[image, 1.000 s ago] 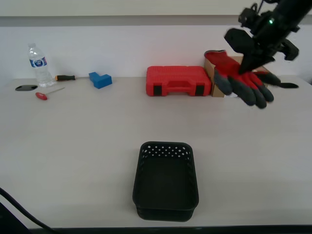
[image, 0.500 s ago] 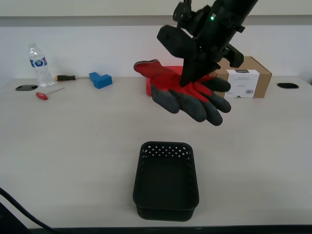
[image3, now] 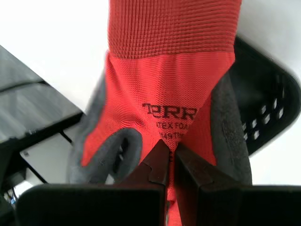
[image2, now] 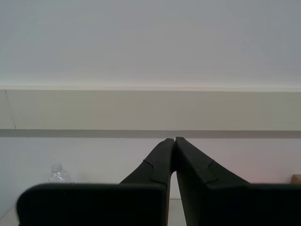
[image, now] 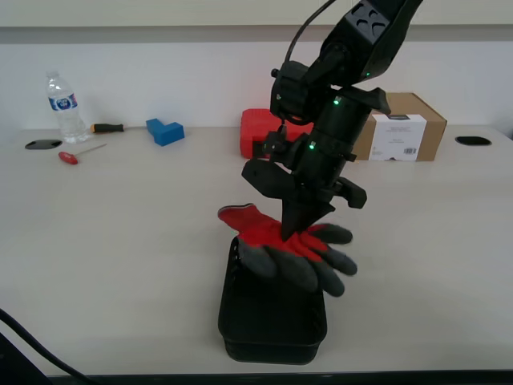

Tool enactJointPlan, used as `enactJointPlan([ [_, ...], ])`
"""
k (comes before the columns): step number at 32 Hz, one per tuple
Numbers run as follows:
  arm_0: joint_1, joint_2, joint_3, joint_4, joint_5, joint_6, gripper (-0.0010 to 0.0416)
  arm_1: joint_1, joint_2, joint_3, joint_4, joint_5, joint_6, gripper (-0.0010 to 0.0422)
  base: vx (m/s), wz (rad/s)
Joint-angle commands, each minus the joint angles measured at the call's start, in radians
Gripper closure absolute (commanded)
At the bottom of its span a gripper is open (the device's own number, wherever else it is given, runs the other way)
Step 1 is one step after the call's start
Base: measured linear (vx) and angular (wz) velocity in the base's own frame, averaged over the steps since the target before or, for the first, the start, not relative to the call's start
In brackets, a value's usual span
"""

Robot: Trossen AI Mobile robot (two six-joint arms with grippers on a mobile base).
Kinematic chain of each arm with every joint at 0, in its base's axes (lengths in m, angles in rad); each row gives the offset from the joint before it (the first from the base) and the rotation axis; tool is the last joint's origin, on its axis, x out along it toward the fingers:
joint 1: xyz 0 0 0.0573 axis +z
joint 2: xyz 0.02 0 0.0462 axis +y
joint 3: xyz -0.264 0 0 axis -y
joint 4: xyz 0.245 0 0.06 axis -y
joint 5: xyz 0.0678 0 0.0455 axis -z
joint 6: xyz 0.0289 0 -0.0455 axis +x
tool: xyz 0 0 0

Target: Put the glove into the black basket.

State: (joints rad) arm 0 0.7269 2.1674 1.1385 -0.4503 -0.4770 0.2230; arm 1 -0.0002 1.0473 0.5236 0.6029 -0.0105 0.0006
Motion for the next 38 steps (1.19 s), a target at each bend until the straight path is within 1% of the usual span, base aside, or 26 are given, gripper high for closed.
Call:
enactJointPlan([
  [1,0.002,0.019,0.041,-0.016,-0.015,-0.021,0.0406,0.0,0.0,0.001,0.005,-0.004,0.0,0.0412,0.0,0.0],
  [6,0.002,0.019,0.087,-0.042,-0.012,-0.025,0.0406,0.0,0.0,0.0,0.005,-0.004,0.0,0.0412,0.0,0.0],
  [7,0.002,0.019,0.089,-0.053,-0.013,-0.031,0.0406,0.0,0.0,0.0,0.005,-0.003,0.0,0.0412,0.0,0.0],
  [11,0.003,0.019,0.083,-0.056,-0.043,-0.027,0.0406,0.0,0.0,0.0,0.005,-0.004,0.0,0.0412,0.0,0.0],
  [12,0.003,0.019,0.075,-0.054,-0.054,-0.024,0.0394,0.0,0.0,0.0,0.005,-0.004,0.0,0.0412,0.0,0.0],
  [15,0.003,0.019,0.071,-0.056,-0.056,-0.025,0.0359,0.0,0.0,0.0,0.005,-0.004,0.0,0.0412,0.0,0.0],
  [16,0.004,0.019,0.07,-0.056,-0.056,-0.028,0.0323,0.0,0.0,0.0,0.005,-0.004,0.0,0.0412,0.0,0.0],
  [17,0.005,0.019,0.07,-0.062,-0.035,-0.07,0.0292,0.0,0.0,0.0,0.005,-0.004,0.0,0.0412,0.0,0.0],
  [19,0.006,0.019,0.07,-0.063,-0.027,-0.085,0.0275,0.0,0.0,0.0,0.005,-0.003,0.0,0.0412,0.0,0.0],
  [21,0.006,0.019,0.07,-0.061,-0.027,-0.084,0.026,0.0,0.0,0.0,0.005,-0.003,0.0,0.0412,0.0,0.0],
  [24,0.006,0.019,0.073,-0.059,-0.027,-0.084,0.0253,0.0,0.0,0.0,0.005,-0.004,0.0,0.0412,0.0,0.0],
  [28,0.005,0.018,0.092,-0.056,-0.027,-0.083,0.0257,0.0,0.0,0.0,0.005,-0.003,0.0,0.0412,0.0,0.0],
  [32,-0.004,0.01,0.113,-0.048,-0.026,-0.074,0.0257,0.0,0.0,0.0,0.005,-0.004,0.0,0.0412,0.0,0.0],
  [34,-0.035,-0.036,0.119,-0.002,0.011,-0.074,0.0257,0.0,0.0,0.0,0.005,-0.003,0.0,0.0412,0.0,0.0],
  [35,-0.043,-0.049,0.119,0.01,0.021,-0.074,0.0257,0.0,0.0,0.0,0.005,-0.004,0.0,0.0412,0.0,0.0],
  [36,-0.062,-0.08,0.119,0.028,0.041,-0.074,0.0257,0.0,0.0,0.0,0.004,-0.003,0.0,0.0412,0.0,0.0],
  [37,-0.087,-0.119,0.119,0.035,0.074,-0.075,0.0257,0.0,0.0,0.0,0.005,-0.003,0.0,0.0412,0.0,0.0],
  [38,-0.101,-0.14,0.119,0.033,0.088,-0.078,0.0257,0.0,0.0,0.0,0.005,-0.004,0.0,0.0412,0.0,0.0],
])
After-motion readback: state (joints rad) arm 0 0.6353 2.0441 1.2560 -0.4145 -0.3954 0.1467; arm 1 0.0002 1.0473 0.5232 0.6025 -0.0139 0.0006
